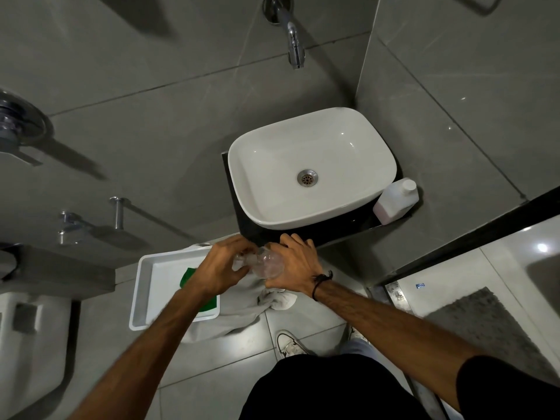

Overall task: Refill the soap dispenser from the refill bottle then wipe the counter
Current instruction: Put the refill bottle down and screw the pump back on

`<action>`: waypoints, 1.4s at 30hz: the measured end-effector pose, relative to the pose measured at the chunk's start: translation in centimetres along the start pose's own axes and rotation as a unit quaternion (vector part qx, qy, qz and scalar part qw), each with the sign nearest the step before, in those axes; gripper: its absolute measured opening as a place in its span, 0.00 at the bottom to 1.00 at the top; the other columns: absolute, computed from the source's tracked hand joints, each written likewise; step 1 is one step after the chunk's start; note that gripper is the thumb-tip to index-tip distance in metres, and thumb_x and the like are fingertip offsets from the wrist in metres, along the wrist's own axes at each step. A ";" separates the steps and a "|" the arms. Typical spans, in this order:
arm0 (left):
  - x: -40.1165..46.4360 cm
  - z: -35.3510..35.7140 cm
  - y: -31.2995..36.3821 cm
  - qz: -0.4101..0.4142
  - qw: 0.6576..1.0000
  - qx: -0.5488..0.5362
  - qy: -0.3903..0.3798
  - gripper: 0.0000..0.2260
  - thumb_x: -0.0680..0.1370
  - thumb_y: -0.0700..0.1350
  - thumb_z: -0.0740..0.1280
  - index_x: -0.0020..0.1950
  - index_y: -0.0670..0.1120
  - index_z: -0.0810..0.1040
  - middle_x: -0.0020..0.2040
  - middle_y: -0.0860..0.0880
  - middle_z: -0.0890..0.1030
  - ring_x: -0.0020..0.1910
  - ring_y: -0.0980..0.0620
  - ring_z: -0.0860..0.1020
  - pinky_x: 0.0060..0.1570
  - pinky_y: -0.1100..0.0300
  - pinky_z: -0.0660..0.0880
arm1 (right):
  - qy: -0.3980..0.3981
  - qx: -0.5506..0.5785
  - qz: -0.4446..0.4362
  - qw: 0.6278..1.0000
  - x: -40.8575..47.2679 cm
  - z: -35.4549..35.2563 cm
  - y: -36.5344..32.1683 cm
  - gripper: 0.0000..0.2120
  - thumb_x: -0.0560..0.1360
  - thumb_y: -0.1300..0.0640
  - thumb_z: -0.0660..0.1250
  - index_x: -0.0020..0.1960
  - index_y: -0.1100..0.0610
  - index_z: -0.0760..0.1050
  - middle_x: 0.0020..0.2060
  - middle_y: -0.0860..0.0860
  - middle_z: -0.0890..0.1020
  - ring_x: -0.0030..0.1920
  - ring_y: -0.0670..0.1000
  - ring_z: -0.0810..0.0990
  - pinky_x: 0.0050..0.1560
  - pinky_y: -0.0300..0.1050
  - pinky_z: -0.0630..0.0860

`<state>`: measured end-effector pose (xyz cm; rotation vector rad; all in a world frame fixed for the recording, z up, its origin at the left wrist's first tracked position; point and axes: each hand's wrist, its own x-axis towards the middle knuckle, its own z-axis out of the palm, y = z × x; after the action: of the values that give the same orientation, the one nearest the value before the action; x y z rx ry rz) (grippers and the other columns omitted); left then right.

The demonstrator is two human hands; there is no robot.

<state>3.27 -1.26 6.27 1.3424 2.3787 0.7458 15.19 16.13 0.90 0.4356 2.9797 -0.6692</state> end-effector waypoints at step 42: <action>0.2 0.4 -0.4 -0.021 0.998 0.029 -0.055 0.13 0.70 0.48 0.78 0.53 0.48 0.83 0.46 0.51 0.84 0.43 0.51 0.81 0.44 0.62 0.75 | -0.029 -0.008 -0.010 0.999 -0.6 0.4 0.3 0.37 0.56 0.29 0.72 0.60 0.45 0.76 0.49 0.46 0.74 0.50 0.50 0.72 0.50 0.50 0.69</action>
<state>3.13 -1.12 5.72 1.3156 2.3507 0.5799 15.90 16.07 0.45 0.3784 2.9362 -0.6470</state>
